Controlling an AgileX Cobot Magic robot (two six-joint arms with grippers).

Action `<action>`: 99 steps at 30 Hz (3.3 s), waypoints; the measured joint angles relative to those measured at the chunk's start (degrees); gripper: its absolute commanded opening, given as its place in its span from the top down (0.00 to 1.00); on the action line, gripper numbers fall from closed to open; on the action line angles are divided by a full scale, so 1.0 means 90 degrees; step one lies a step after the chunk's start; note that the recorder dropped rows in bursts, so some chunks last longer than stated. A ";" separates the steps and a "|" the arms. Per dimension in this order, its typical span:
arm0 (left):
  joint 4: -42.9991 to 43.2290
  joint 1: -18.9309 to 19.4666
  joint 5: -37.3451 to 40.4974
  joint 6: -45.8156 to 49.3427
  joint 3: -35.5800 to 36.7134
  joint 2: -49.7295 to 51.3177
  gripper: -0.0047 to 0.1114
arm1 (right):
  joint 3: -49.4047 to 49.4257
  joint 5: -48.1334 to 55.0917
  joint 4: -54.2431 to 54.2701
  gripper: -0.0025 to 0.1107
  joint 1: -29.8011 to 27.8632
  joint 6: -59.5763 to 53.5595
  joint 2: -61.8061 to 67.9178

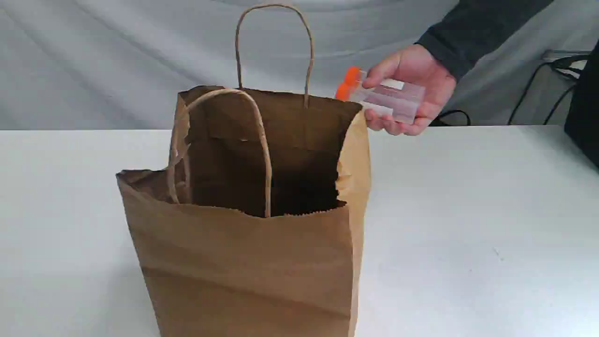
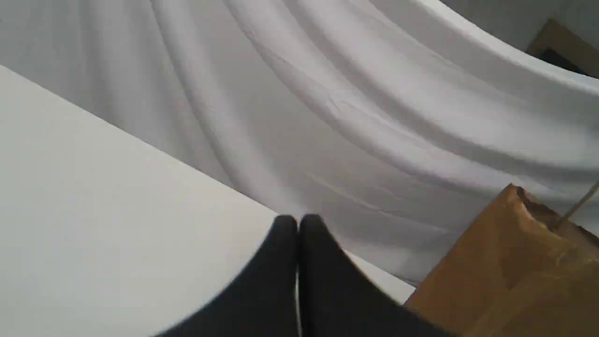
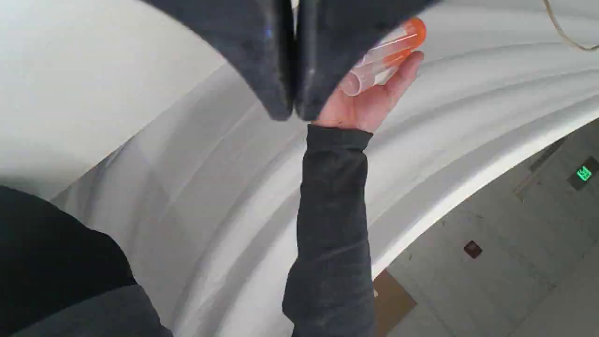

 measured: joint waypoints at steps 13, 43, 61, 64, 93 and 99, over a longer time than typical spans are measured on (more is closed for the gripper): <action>-0.0004 0.0000 -0.0052 -0.0367 0.0000 0.0000 0.96 | 0.0000 -0.0043 0.0104 0.98 0.0000 0.0025 0.0000; -0.3597 0.0000 0.3991 0.6132 -0.4442 0.2767 0.96 | 0.0000 0.0737 -0.0203 0.98 0.0028 0.0008 0.0000; -0.4887 0.0004 0.5268 0.7981 -0.5604 0.4881 0.96 | 0.0000 0.0644 0.2302 0.98 0.0028 0.1333 0.0000; -0.5149 0.0004 0.5518 0.8409 -0.5604 0.5096 0.96 | 0.0000 0.0304 0.4353 0.98 0.0028 0.2138 0.0000; -0.5411 -0.1360 0.5654 1.0094 -0.6490 0.7089 0.61 | 0.0000 -0.0929 0.6233 0.98 0.0028 0.2527 0.0000; -0.4883 -0.1361 0.5737 0.9860 -0.6490 0.7089 0.58 | 0.0000 -0.0929 0.6233 0.98 0.0028 0.2527 0.0000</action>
